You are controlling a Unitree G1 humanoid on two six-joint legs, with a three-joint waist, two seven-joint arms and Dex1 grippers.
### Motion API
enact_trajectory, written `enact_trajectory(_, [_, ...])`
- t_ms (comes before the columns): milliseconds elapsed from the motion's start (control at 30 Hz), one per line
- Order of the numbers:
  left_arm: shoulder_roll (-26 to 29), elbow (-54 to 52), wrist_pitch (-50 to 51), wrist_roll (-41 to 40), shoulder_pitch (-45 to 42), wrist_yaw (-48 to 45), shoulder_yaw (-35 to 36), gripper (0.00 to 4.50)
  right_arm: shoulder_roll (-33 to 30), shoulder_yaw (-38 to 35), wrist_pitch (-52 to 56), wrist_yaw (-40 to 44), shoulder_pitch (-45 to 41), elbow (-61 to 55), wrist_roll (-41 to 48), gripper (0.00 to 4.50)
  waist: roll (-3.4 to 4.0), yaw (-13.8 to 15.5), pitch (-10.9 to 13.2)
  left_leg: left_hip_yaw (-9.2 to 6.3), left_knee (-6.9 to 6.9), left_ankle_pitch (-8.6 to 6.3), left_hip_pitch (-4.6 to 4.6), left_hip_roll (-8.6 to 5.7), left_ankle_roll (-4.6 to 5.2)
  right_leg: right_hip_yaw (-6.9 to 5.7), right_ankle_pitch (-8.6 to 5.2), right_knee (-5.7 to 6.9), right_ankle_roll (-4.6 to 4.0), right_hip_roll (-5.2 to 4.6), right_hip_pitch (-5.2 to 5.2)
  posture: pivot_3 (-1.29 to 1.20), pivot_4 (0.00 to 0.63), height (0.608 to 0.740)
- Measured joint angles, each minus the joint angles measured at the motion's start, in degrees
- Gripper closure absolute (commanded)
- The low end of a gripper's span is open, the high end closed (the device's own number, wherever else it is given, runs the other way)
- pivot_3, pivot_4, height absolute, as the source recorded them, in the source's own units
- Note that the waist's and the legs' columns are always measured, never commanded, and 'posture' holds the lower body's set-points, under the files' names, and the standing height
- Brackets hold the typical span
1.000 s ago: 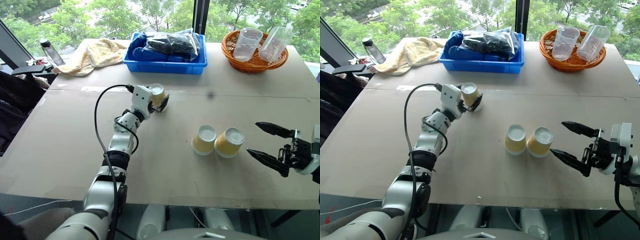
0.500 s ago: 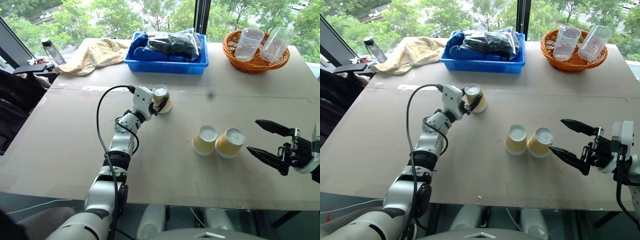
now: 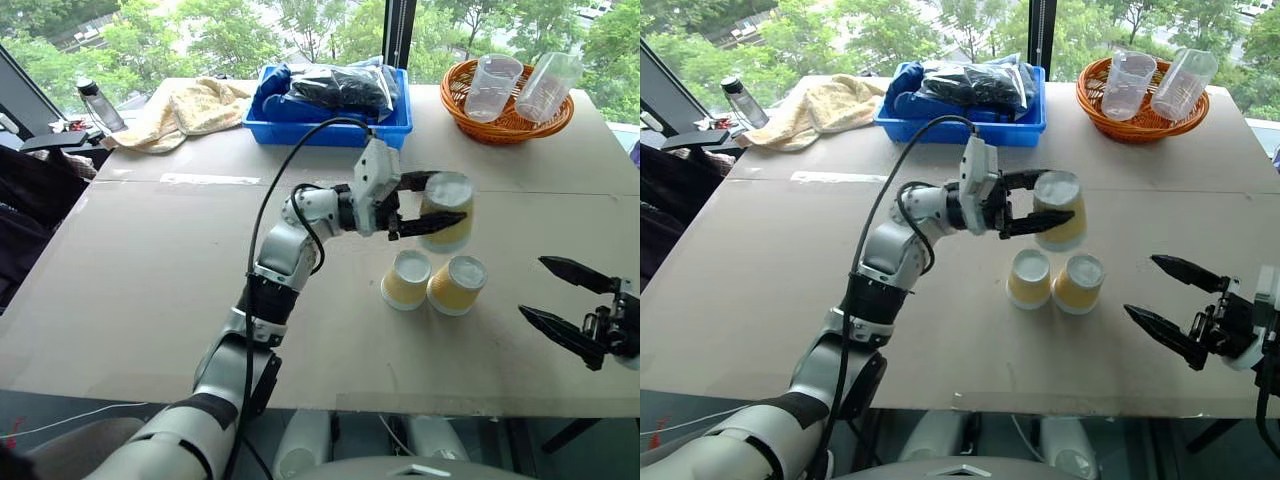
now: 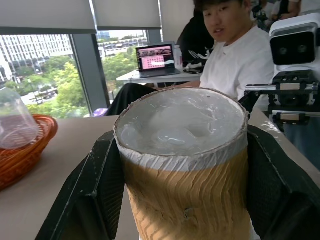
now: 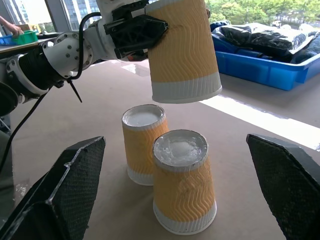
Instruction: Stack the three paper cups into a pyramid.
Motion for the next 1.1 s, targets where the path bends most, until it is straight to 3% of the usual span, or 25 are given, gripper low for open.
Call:
enact_trajectory(200, [-1.8, 0.0, 1.0, 0.1, 0.1, -3.5, -2.4, 1.95, 1.2, -0.2, -0.9, -1.2, 3.0, -2.6, -0.2, 0.00, 0.00, 0.0, 0.0, 0.00, 0.00, 0.00, 0.00, 0.00, 0.00, 0.02, 0.00, 0.00, 0.00, 0.01, 0.00, 0.00, 0.150, 0.740])
enact_trajectory(500, [2.2, -2.0, 0.9, 2.5, 1.2, -5.5, -4.3, 1.95, 2.0, -2.0, -1.5, -1.9, 4.7, -3.4, -0.2, 0.00, 0.01, 0.0, 0.0, -0.01, 0.00, 0.00, 0.00, 0.00, 0.00, 0.02, 0.00, 0.00, 0.00, 0.00, -0.01, 0.00, 0.150, 0.740])
enact_trajectory(733, [2.0, -2.0, -0.1, 3.9, 1.8, -4.5, -4.4, 1.95, 2.0, -1.9, -1.6, -2.1, 4.2, -3.4, -0.5, 0.00, 0.01, 0.4, 0.0, -0.01, 0.01, 0.00, 0.00, 0.00, 0.00, 0.01, 0.00, -0.01, 0.00, 0.00, 0.00, 0.00, 0.150, 0.740])
enact_trajectory(800, [2.0, -2.0, -0.3, 3.9, 2.3, -4.5, -4.4, 0.95, 1.9, -1.8, -1.6, -2.1, 3.8, -3.4, -0.7, 0.00, 0.01, 0.4, 0.0, -0.01, 0.01, 0.00, 0.00, 0.00, 0.00, 0.02, 0.00, -0.01, 0.00, 0.00, 0.00, 0.00, 0.150, 0.740])
enact_trajectory(900, [1.6, -2.0, 0.8, 3.6, 2.9, -4.4, -4.4, 0.02, 1.9, -1.6, -1.6, -2.0, 3.4, -3.4, -1.0, 0.00, 0.01, 0.4, 0.0, 0.00, 0.01, 0.00, -0.01, 0.00, 0.00, 0.02, 0.00, -0.01, 0.00, -0.01, 0.00, 0.00, 0.150, 0.740])
enact_trajectory(1100, [0.5, -2.3, 3.3, 2.2, 3.3, -3.6, -3.9, 0.02, 1.9, -1.3, -1.6, -2.0, 2.8, -3.4, -1.1, 0.00, 0.00, 0.4, 0.0, -0.01, 0.01, 0.00, -0.01, 0.00, 0.01, 0.02, 0.00, -0.01, 0.00, -0.01, 0.00, 0.00, 0.150, 0.740])
